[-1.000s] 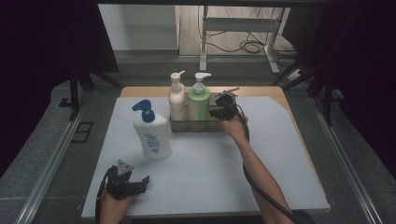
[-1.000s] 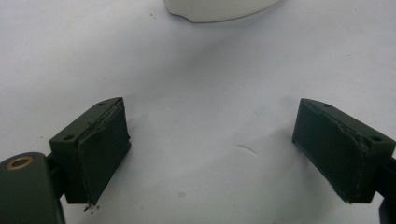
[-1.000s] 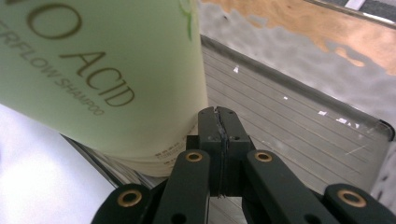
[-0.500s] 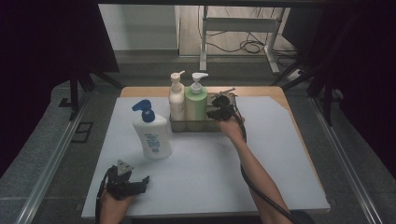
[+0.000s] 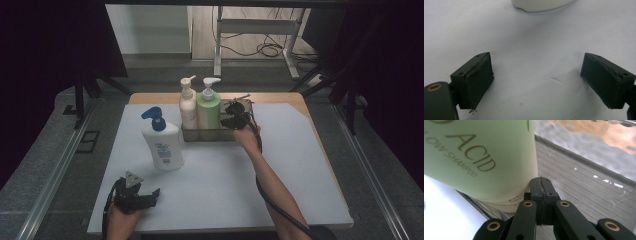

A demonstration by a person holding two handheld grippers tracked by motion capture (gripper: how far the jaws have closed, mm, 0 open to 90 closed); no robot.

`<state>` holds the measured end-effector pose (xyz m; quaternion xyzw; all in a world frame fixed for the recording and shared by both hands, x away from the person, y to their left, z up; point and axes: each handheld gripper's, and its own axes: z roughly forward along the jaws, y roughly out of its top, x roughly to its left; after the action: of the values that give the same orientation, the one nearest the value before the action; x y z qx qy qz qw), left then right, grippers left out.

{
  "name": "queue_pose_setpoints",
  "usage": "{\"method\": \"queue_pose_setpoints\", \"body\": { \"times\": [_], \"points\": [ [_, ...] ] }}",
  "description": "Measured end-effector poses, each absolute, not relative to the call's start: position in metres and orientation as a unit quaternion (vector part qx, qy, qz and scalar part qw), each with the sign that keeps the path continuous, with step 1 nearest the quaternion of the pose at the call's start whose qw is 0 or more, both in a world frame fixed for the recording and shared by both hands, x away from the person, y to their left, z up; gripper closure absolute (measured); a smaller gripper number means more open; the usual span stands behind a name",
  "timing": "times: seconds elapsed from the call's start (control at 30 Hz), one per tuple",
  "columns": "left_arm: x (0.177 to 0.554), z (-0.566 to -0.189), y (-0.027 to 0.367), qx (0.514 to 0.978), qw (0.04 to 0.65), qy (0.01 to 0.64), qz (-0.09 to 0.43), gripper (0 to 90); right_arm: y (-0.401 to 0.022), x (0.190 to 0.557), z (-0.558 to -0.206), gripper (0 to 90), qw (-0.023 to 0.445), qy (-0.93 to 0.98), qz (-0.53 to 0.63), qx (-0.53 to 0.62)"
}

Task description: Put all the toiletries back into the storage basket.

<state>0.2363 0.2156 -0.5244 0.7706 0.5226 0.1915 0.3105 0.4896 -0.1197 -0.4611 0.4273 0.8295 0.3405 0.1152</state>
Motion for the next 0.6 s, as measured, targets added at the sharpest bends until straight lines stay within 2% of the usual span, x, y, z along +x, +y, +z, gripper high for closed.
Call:
{"method": "queue_pose_setpoints", "body": {
  "times": [0.6],
  "points": [
    [0.236,-0.524,0.216,0.771,0.310,0.522,0.192,10.4,-0.131,0.483,-0.452,80.2,0.122,0.827,0.364,0.410]
  ]
}}
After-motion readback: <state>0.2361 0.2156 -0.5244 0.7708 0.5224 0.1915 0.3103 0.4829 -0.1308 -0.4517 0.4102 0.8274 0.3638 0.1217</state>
